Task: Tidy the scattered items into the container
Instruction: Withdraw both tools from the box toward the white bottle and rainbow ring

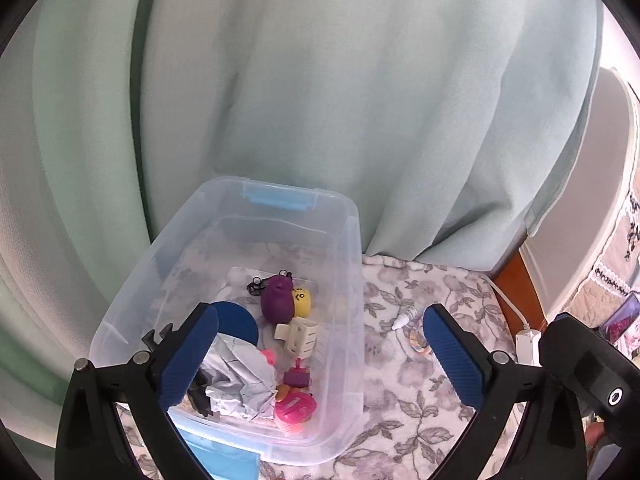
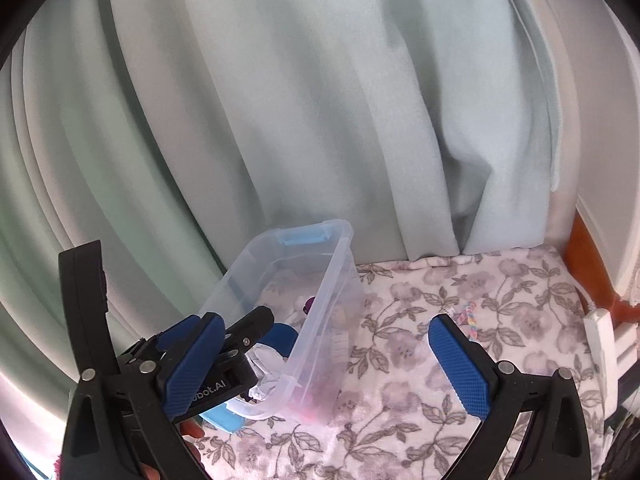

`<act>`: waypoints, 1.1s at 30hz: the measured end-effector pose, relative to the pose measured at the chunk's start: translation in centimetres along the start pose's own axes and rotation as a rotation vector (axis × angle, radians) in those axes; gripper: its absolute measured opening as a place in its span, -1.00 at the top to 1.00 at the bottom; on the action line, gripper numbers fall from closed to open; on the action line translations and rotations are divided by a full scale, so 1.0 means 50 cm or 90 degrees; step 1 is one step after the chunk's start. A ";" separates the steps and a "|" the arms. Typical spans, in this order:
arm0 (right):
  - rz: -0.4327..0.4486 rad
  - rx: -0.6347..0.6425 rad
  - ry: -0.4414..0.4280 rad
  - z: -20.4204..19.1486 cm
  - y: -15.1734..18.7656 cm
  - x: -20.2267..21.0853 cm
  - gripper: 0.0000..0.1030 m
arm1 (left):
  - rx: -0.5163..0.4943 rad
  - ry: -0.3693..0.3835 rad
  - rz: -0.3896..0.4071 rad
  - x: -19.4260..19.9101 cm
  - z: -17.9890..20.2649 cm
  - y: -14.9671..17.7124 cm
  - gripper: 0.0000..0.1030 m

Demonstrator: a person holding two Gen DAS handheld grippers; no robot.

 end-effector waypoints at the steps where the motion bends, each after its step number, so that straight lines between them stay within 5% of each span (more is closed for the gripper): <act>1: 0.002 -0.008 0.001 0.010 0.001 0.005 -1.00 | -0.008 0.001 0.001 0.000 0.012 0.001 -0.98; 21: 0.037 -0.106 0.097 0.224 0.041 0.093 -1.00 | -0.070 0.071 -0.068 -0.068 0.202 0.064 -0.98; 33: -0.007 -0.163 0.123 0.333 0.121 0.064 -1.00 | -0.093 0.096 -0.138 -0.132 0.256 0.143 -0.99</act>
Point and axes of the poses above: each gripper's, at about its wrist camera, not at the fingertips, and x roughly against the way its jaws point, z to its right, y to its underside, the point moved 4 cm from there along -x, roughly the way its jaws point, and after that the axes turned 3 degrees about x, right-handed, at the moved point
